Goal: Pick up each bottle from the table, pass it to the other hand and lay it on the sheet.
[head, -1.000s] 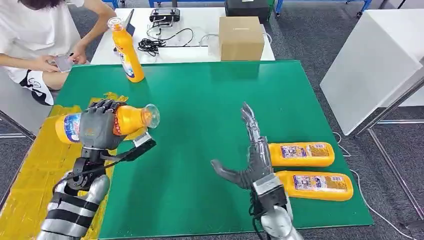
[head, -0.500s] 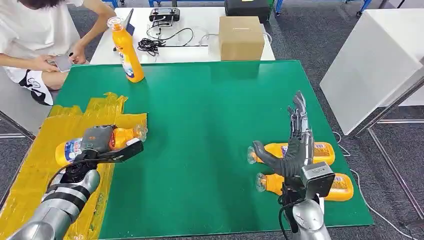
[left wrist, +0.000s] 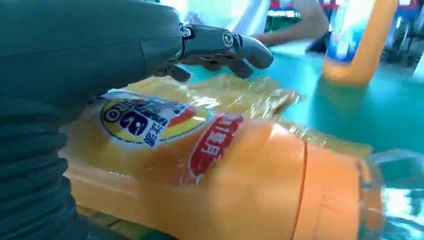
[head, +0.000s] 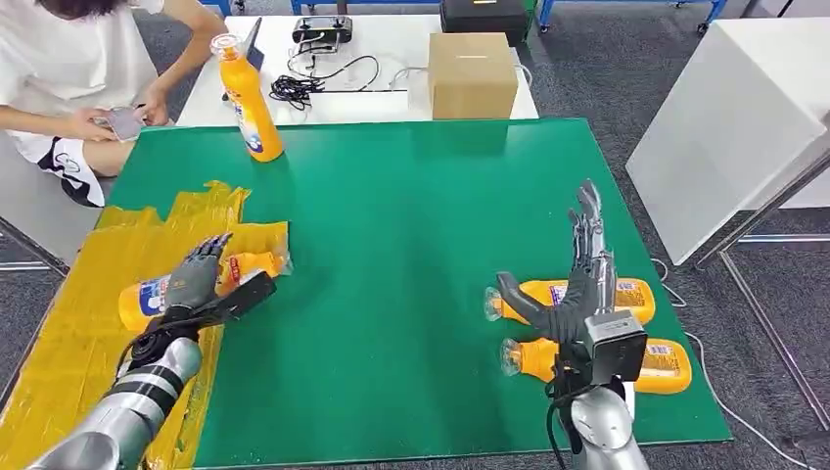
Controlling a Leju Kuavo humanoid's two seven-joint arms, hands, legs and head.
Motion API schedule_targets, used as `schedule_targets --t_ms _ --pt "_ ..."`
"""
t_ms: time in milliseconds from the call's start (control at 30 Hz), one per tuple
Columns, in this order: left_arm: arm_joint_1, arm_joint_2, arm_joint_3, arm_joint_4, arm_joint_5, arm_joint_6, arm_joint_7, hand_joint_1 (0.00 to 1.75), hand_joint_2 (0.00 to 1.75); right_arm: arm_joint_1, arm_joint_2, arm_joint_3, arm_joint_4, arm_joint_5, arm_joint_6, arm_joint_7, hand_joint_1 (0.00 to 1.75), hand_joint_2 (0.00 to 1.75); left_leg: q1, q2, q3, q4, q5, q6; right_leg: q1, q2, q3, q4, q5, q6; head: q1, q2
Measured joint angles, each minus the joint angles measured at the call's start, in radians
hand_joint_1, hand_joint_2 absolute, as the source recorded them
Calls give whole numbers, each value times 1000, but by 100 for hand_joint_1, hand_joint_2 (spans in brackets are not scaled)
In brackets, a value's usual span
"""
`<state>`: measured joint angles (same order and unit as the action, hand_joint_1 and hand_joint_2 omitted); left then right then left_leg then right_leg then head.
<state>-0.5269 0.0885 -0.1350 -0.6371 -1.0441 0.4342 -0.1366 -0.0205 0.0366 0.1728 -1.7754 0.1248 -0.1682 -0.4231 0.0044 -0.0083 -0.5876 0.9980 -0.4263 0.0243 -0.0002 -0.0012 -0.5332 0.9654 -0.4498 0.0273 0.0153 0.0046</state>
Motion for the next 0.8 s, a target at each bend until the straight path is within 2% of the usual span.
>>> schedule_targets --t_ms 33,67,100,233,333,400,500,600,700,800 --pt "4 -5 9 -1 26 18 -21 0 175 0 0 0 2 5 -8 1 0 175 0 0 0 0 0 0 0 0 0 0 0 0 0 0" --pt "38 -29 50 -47 173 91 -135 0 175 2 -1 0 6 41 -46 1 0 175 0 0 0 0 0 0 0 0 0 0 0 0 0 0" --pt "55 -35 63 -79 236 104 -177 0 175 4 -2 0 6 56 -63 1 0 175 0 0 0 0 0 0 0 0 0 0 0 0 0 0" --pt "95 -56 87 -172 313 108 -212 0 175 8 -5 0 6 80 -90 1 0 175 0 0 -1 0 0 0 0 0 -1 0 0 0 0 0" --pt "138 -76 103 -273 498 86 -321 0 175 9 -14 2 6 208 -156 29 0 175 0 1 -1 0 0 0 0 0 -1 0 0 0 0 0" --pt "183 -92 103 -393 621 53 -362 0 175 9 -35 8 6 363 -202 85 0 175 0 0 -1 0 0 0 0 0 -1 0 0 0 0 0" --pt "254 -109 102 -601 738 -5 -366 0 175 5 -79 16 13 541 -208 179 0 175 0 0 -1 0 0 0 0 0 -1 0 0 0 0 0" --pt "303 -122 98 -766 836 -62 -364 0 175 -12 -138 16 26 678 -160 272 0 175 -1 0 -1 0 0 0 0 0 -1 0 0 0 0 0" --pt "334 -131 91 -889 876 -81 -364 0 175 -36 -212 1 52 718 -97 312 0 175 -1 -1 -1 0 0 0 -1 0 -1 -1 0 0 0 0" --pt "350 -134 88 -949 886 -83 -363 0 175 -55 -255 -14 72 721 -82 315 0 175 -1 0 -1 0 0 0 -1 0 0 -1 0 0 0 0"
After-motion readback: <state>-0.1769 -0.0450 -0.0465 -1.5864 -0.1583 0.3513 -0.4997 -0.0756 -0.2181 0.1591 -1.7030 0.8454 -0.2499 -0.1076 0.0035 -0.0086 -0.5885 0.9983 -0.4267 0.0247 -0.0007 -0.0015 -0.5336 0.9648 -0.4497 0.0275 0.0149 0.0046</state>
